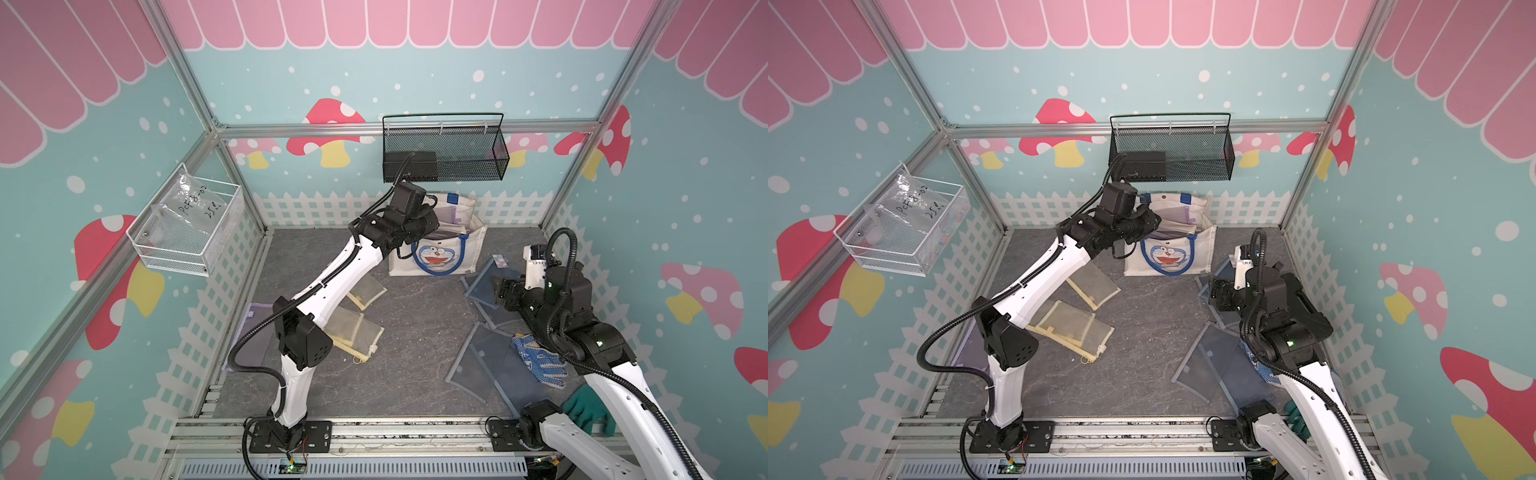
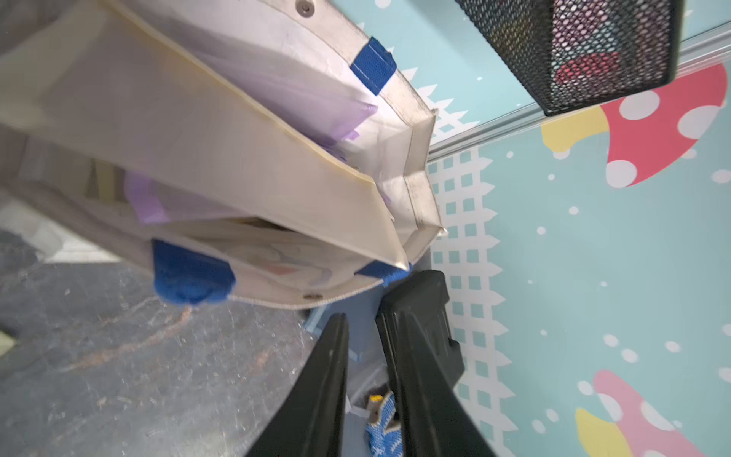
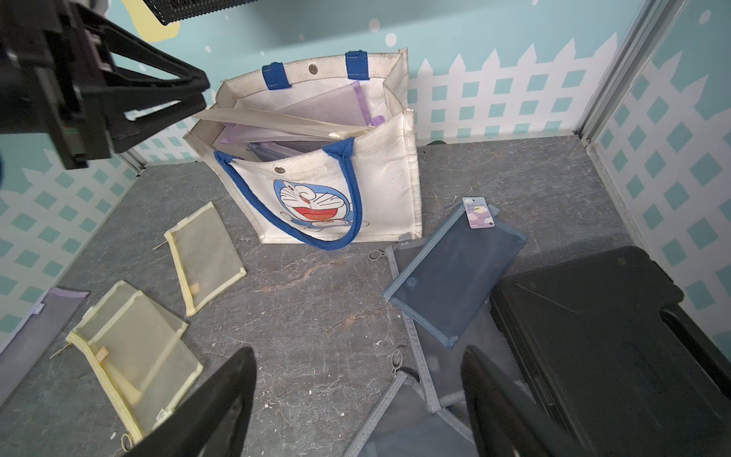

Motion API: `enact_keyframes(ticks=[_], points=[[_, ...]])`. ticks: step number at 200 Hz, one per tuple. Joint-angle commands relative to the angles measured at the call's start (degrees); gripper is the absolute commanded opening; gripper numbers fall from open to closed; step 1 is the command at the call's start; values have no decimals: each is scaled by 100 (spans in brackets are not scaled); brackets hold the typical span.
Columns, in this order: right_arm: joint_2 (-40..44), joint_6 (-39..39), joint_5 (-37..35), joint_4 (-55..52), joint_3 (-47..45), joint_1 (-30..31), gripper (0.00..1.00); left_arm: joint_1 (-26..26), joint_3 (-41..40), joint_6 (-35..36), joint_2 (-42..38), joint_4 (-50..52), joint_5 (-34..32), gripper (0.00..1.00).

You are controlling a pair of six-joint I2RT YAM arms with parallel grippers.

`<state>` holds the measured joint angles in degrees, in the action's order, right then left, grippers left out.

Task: Put the pencil pouch into the canvas bag
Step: Place the pencil pouch in the canvas bag, then pick up the pencil pouch.

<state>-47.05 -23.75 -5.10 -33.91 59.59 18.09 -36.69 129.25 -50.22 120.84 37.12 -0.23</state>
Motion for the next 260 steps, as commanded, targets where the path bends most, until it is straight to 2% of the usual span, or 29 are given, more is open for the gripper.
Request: enact_keyframes(ticks=[1, 17, 69, 111, 133, 163, 193, 227, 260], points=[[144, -117, -24, -263, 8, -16, 84, 74, 33, 698, 402, -762, -166, 22], [202, -160, -59, -381, -7, -16, 84, 101, 239, 778, 700, -1044, -176, 23], [193, -165, -197, -568, 112, -16, 84, 244, 1019, 685, 1583, -1002, -50, 21], [165, -247, -202, -661, 88, -16, 85, 268, 960, 1227, 1149, -782, -80, 24], [154, -451, -150, -912, -2, -16, 84, 177, 286, 1679, 400, -710, -179, 31], [223, -839, -50, -1282, -263, -16, 85, -52, -768, 2273, -770, -225, -162, 49], [313, -1351, 148, -1585, -716, -18, 85, -497, -1989, 2497, -1817, 342, 16, 66], [514, -2070, 578, -1485, -1597, -67, 86, -1090, -3647, 2181, -2522, 383, 677, 73], [889, -2643, 965, -1182, -2518, -164, 86, -1502, -4476, 1999, -2504, 178, 1248, 75]])
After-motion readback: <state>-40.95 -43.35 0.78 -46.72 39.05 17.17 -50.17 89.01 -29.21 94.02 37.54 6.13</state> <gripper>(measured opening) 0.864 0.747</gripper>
